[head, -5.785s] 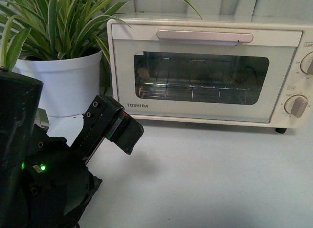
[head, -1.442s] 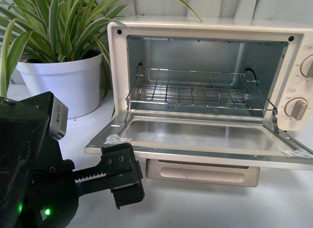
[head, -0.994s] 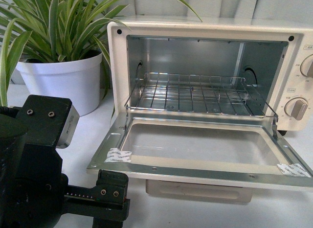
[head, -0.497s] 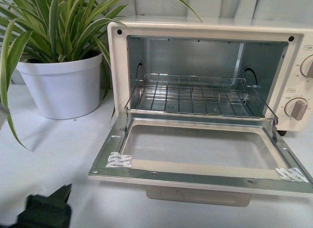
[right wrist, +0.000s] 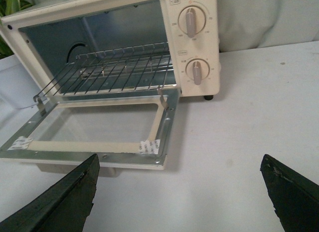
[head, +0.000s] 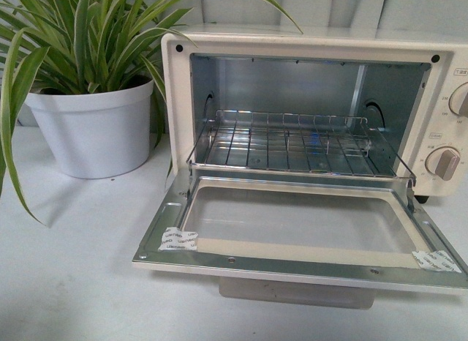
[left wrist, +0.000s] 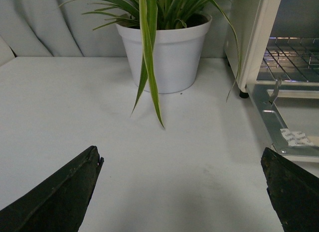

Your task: Open oven

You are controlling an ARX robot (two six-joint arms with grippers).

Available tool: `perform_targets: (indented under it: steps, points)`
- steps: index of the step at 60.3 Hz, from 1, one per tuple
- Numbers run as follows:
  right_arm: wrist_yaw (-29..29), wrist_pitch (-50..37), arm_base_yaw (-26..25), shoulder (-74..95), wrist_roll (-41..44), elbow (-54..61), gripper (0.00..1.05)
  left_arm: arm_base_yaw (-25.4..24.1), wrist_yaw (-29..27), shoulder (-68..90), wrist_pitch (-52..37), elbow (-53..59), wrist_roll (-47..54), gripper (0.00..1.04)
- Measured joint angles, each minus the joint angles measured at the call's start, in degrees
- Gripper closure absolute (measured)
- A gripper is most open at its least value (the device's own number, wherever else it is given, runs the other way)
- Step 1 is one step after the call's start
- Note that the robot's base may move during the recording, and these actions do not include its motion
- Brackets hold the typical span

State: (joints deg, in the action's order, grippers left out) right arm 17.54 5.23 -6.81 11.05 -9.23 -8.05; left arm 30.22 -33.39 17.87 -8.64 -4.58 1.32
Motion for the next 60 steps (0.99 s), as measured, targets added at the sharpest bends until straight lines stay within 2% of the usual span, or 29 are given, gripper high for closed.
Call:
perform_targets:
  steps: [9, 11, 16, 18, 29, 40, 42, 44, 46, 48, 52, 60]
  points:
    - [0.0, 0.0, -0.3, -0.2, 0.0, 0.0, 0.09, -0.1, 0.0, -0.7, 0.0, 0.1, -0.1, 0.07]
    - [-1.2, -0.4, 0.0, -0.6, 0.5, 0.2, 0.1, -0.5, 1.8, -2.7, 0.5, 0.6, -0.3, 0.12]
    - [-14.2, -4.0, 4.8, -5.3, 5.0, 3.1, 0.25, -3.2, 8.1, -8.1, 2.9, 2.1, -0.5, 0.27]
    - [-16.4, -4.2, 5.6, -6.4, 6.0, 3.6, 0.3, -5.2, 9.6, -9.9, 3.7, 2.3, -0.7, 0.34]
    - [-17.5, -4.7, 6.6, -8.0, 8.4, 4.8, 0.64, -13.9, 18.0, -15.0, 6.2, 3.9, -1.3, 0.68]
    - [-17.5, -5.0, 6.6, -9.6, 8.8, 6.1, 0.98, -19.5, 23.2, -16.6, 7.5, 3.9, -1.4, 1.0]
    - [-17.5, -5.0, 6.6, -10.2, 8.9, 6.9, 1.03, -20.5, 24.2, -16.8, 7.7, 3.9, -1.4, 1.01]
    - [-17.5, -5.0, 6.6, -10.7, 9.0, 7.6, 1.03, -21.5, 25.4, -17.0, 7.9, 3.9, -1.5, 1.01]
    - [-17.5, -5.0, 6.6, -10.7, 9.0, 7.6, 1.04, -24.5, 30.0, -17.4, 8.4, 3.9, -1.5, 1.01]
    - [-17.5, -5.0, 6.6, -10.7, 9.0, 7.6, 1.04, -26.8, 32.0, -17.5, 8.5, 3.9, -1.4, 1.01]
    - [-17.5, -5.0, 6.6, -10.8, 9.0, 7.6, 1.04, -29.6, 32.5, -17.6, 8.6, 3.9, -1.5, 1.01]
    - [-17.5, -5.0, 6.6, -10.8, 9.0, 7.6, 1.04, -29.9, 33.2, -17.7, 8.6, 3.9, -1.5, 1.01]
